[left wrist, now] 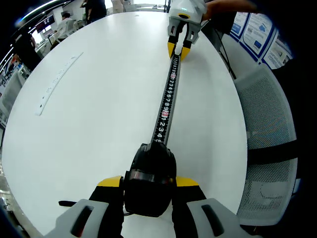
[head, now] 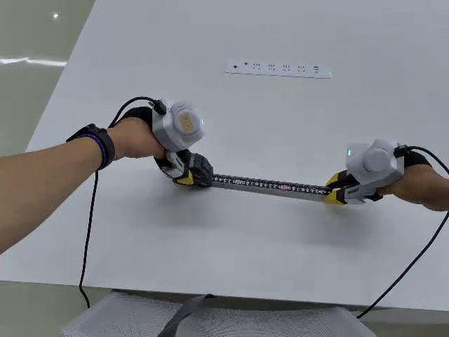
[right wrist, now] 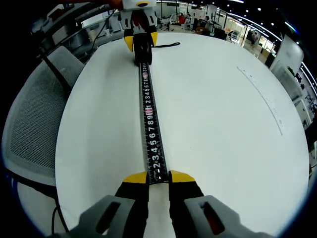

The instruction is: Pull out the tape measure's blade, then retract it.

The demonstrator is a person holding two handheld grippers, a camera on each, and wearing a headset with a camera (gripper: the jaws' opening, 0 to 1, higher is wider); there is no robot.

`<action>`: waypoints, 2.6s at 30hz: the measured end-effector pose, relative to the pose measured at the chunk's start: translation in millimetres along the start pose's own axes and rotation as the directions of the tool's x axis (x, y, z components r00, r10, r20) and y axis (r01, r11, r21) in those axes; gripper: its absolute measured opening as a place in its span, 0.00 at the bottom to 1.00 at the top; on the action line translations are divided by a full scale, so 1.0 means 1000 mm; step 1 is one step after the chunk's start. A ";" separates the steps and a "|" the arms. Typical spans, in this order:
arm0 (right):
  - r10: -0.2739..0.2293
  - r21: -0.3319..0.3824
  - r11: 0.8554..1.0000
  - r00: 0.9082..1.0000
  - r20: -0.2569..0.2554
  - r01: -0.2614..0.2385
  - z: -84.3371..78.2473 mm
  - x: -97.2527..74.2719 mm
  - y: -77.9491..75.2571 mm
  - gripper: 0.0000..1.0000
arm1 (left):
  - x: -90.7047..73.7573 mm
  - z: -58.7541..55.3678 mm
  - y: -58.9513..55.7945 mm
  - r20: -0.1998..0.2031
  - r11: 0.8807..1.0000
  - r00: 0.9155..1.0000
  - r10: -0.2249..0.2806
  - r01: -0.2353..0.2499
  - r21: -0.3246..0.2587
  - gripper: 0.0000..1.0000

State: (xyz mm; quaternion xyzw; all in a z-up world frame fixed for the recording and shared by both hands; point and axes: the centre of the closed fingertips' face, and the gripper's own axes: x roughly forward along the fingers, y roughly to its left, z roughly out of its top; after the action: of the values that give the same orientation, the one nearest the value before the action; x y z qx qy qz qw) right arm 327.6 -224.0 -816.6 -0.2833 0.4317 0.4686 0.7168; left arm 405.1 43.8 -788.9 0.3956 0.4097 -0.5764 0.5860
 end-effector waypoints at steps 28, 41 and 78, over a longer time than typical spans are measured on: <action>-0.042 0.048 0.998 0.999 -0.008 0.042 -0.014 -0.006 -0.006 0.15 | 0.001 0.003 0.001 0.000 1.000 1.000 0.014 -0.014 0.001 0.35; -0.119 0.105 0.988 0.993 0.014 0.117 -0.018 -0.008 -0.010 0.25 | 0.003 -0.002 0.003 -0.013 0.997 0.997 0.071 -0.071 -0.012 0.42; -0.397 0.590 0.779 0.895 0.205 0.211 -0.018 -0.049 0.017 0.48 | -0.060 -0.042 -0.026 0.280 0.821 0.895 0.346 -0.144 -0.553 0.55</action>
State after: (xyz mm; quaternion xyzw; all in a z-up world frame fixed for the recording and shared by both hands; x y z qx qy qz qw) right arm 295.9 -253.0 -781.9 -0.0511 0.3750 0.2389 0.8942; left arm 377.9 103.7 -747.3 0.1580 0.3768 -0.4261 0.8071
